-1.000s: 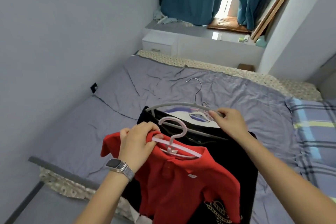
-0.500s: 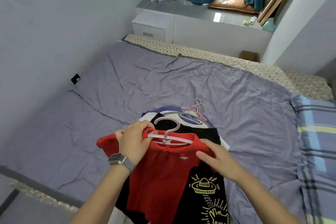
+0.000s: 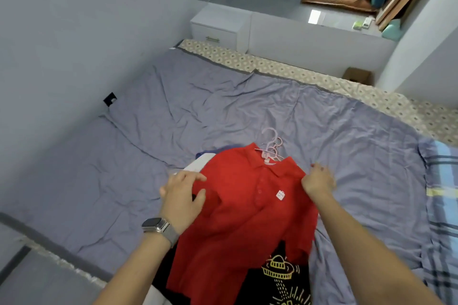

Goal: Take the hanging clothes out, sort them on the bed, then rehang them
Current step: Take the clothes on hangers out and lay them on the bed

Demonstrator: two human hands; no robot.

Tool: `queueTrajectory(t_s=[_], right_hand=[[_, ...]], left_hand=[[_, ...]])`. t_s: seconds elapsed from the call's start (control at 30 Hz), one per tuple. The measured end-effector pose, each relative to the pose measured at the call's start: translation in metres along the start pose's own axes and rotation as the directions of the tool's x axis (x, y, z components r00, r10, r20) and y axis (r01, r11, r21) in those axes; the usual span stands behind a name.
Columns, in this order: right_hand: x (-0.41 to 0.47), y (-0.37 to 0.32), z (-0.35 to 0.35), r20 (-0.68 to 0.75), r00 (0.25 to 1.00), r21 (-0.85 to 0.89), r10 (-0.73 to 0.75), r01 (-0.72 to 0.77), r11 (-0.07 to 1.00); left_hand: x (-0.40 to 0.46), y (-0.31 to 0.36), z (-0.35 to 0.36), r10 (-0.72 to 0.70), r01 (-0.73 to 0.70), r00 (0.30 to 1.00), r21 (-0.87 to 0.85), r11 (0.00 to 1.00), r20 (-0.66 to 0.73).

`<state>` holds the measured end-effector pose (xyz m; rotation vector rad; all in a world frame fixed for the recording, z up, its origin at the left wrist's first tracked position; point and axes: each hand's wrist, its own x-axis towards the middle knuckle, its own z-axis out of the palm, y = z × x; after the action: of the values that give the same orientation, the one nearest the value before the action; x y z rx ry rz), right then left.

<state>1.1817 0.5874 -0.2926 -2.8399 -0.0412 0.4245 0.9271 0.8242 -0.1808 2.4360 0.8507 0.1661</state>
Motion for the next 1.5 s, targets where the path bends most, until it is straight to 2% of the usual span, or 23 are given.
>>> queueTrajectory(t_s=[0.03,0.1,0.2,0.3,0.33,0.4,0.5,0.6,0.7,0.8,0.87,1.07,1.17,1.23,1.37,1.5], right_hand=[[-0.002,-0.005,0.008,0.082,0.997,-0.054,0.012,-0.008,0.998],[-0.024,-0.021,0.028,0.278,0.953,-0.084,-0.121,0.150,0.985],[-0.092,-0.050,0.058,0.542,0.771,0.087,-0.335,0.345,0.934],[-0.166,-0.074,0.075,0.680,0.573,0.184,-0.458,0.472,0.862],[-0.185,-0.082,0.079,0.701,0.525,0.202,-0.482,0.502,0.841],[-0.217,-0.103,0.082,0.697,0.476,0.234,-0.537,0.557,0.797],[-0.263,-0.147,0.079,0.628,0.454,0.262,-0.632,0.641,0.721],[-0.325,-0.191,0.076,0.565,0.421,0.324,-0.709,0.677,0.660],[-0.408,-0.228,0.080,0.559,0.318,0.360,-0.766,0.739,0.569],[-0.524,-0.245,0.093,0.570,0.132,0.410,-0.811,0.809,0.421],[-0.611,-0.246,0.103,0.583,0.005,0.449,-0.813,0.831,0.327],[-0.866,-0.197,0.128,0.603,-0.409,0.589,-0.685,0.807,0.037],[-0.970,-0.150,0.137,0.594,-0.579,0.653,-0.559,0.752,-0.085],[-1.027,-0.117,0.143,0.583,-0.677,0.690,-0.449,0.704,-0.165],[-1.117,-0.055,0.152,0.548,-0.802,0.756,-0.237,0.597,-0.269],[-1.176,-0.011,0.167,0.529,-0.844,0.794,-0.090,0.530,-0.298]], left_hand=[[-0.007,-0.008,0.004,-0.015,0.015,0.999,-0.003,1.000,0.028],[-0.021,-0.024,0.010,-0.041,0.040,0.995,0.018,0.999,0.087],[-0.043,-0.049,0.008,-0.060,0.061,0.992,-0.004,0.998,0.108],[-0.063,-0.078,-0.006,-0.120,0.130,0.988,-0.100,0.986,0.099],[-0.072,-0.087,-0.014,-0.164,0.175,0.981,-0.107,0.979,0.101],[-0.096,-0.108,-0.035,-0.254,0.263,0.963,-0.116,0.958,0.087],[-0.155,-0.148,-0.073,-0.340,0.336,0.940,-0.123,0.934,-0.010],[-0.248,-0.190,-0.113,-0.488,0.470,0.865,-0.152,0.869,-0.117],[-0.361,-0.229,-0.150,-0.650,0.614,0.719,-0.215,0.760,-0.246],[-0.489,-0.251,-0.179,-0.778,0.703,0.524,-0.340,0.625,-0.346],[-0.576,-0.255,-0.189,-0.813,0.715,0.408,-0.409,0.567,-0.416],[-0.812,-0.229,-0.186,-0.874,0.730,0.023,-0.589,0.346,-0.485],[-0.905,-0.208,-0.169,-0.862,0.699,-0.172,-0.675,0.234,-0.477],[-0.955,-0.188,-0.154,-0.848,0.661,-0.272,-0.729,0.179,-0.455],[-1.028,-0.156,-0.127,-0.791,0.587,-0.456,-0.806,0.078,-0.408],[-1.065,-0.146,-0.107,-0.739,0.517,-0.581,-0.856,-0.012,-0.340]])
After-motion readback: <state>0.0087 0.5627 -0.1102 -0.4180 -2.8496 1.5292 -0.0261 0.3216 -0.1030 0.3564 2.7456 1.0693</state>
